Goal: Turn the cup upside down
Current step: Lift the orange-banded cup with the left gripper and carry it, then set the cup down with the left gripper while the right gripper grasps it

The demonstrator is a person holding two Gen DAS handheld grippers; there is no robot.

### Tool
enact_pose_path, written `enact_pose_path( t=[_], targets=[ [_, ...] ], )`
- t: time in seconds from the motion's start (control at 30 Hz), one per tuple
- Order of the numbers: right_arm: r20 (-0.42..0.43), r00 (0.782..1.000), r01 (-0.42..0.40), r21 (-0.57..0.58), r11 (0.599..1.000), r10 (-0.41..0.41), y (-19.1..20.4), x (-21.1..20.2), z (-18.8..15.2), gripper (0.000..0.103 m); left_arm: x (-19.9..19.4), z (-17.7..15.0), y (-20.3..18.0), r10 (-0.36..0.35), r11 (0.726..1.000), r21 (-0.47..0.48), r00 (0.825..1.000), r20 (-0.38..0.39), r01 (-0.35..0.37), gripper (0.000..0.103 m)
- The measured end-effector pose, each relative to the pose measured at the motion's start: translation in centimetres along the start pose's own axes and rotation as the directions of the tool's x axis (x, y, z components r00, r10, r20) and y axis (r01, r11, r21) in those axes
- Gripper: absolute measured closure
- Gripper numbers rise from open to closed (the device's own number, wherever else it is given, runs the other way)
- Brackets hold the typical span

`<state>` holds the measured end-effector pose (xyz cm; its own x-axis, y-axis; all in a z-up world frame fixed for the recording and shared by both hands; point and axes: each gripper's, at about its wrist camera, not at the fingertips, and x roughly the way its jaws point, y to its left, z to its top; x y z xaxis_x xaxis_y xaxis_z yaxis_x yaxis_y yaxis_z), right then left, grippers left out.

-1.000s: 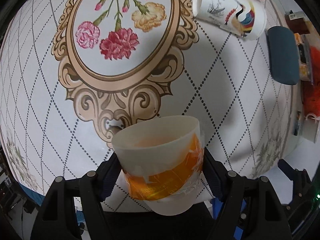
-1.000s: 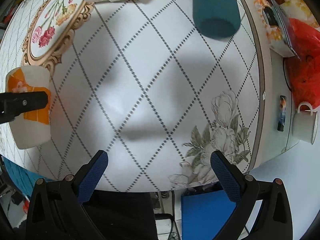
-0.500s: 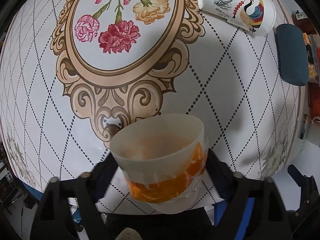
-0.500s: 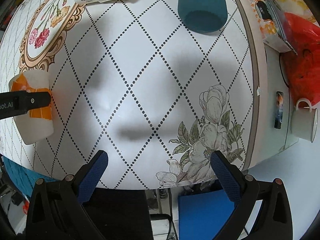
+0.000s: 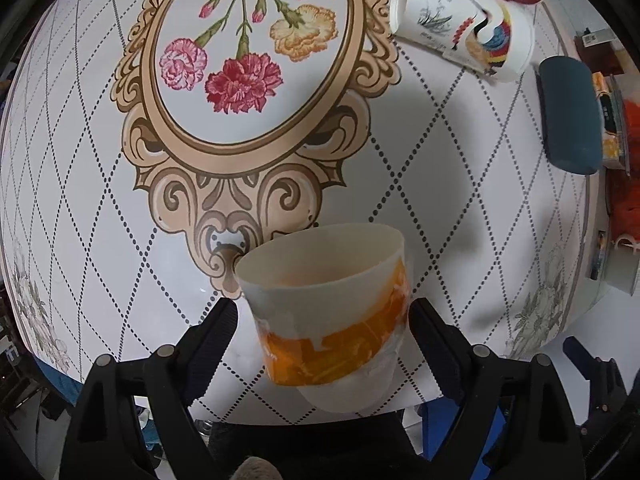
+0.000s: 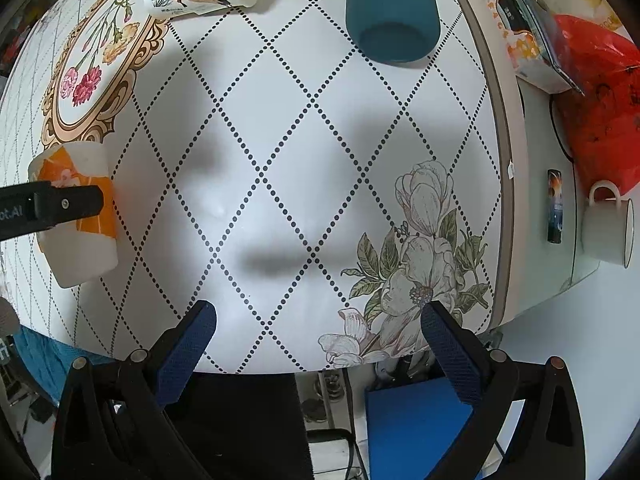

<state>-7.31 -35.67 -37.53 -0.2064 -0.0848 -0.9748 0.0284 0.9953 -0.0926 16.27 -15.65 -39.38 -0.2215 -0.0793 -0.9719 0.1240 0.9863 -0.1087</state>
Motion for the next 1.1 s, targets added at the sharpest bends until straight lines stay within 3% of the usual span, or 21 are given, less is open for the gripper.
enact_pose_path(
  t=[0.13,0.23,0.37,0.5,0.6,0.67,0.73,0.9,1.0,1.1],
  targets=[
    [0.009,1.0,-0.022,0.006,1.0,0.021,-0.2,-0.9,-0.7,0.0,-2.7,-0.6,0.8,-0.032,0.999,-0.009,0.999,0.043,0.033,0.016],
    [0.021,0.996,-0.086,0.024,0.996,0.085,-0.3,-2.1,-1.1,0.0,-5.8,-1.6,2.4,-0.047,0.998,-0.033,0.993,0.106,0.051,0.015],
    [0.042,0.98,-0.195,0.02,0.981,0.194,0.9,-3.8,-0.9,0.0,-8.9,-3.8,6.0,-0.006,0.995,-0.096,0.984,0.179,0.023,0.015],
    [0.056,0.966,-0.25,-0.03,0.968,0.252,4.1,-5.1,-0.4,0.0,-9.8,-6.1,9.2,0.069,0.985,-0.168,0.977,0.199,-0.036,0.015],
    [0.073,0.972,-0.21,-0.163,0.964,0.224,7.6,-6.4,-0.2,0.0,-8.7,-7.3,11.7,0.098,0.972,-0.23,0.979,0.178,-0.055,0.015],
    [0.116,0.982,-0.108,-0.314,0.943,0.151,10.4,-7.3,-0.3,0.0,-7.9,-8.3,13.3,0.107,0.961,-0.271,0.981,0.159,-0.061,0.016],
    [0.142,0.986,-0.013,-0.471,0.882,0.09,12.9,-8.3,-0.6,0.0,-7.0,-9.1,14.5,0.104,0.95,-0.308,0.984,0.145,-0.055,0.016],
    [0.158,0.987,0.104,-0.644,0.758,-0.001,15.6,-9.7,0.2,0.0,-5.7,-10.6,16.1,0.094,0.931,-0.364,0.986,0.141,-0.036,0.015],
    [0.23,0.971,0.222,-0.747,0.627,-0.069,17.1,-10.5,-1.0,0.0,-5.2,-11.2,16.7,0.083,0.923,-0.384,0.986,0.143,-0.022,0.015],
    [0.299,0.946,0.322,-0.833,0.451,-0.123,18.7,-10.7,-2.6,0.0,-4.7,-11.5,17.0,0.076,0.918,-0.396,0.987,0.144,-0.013,0.015]
  ],
)
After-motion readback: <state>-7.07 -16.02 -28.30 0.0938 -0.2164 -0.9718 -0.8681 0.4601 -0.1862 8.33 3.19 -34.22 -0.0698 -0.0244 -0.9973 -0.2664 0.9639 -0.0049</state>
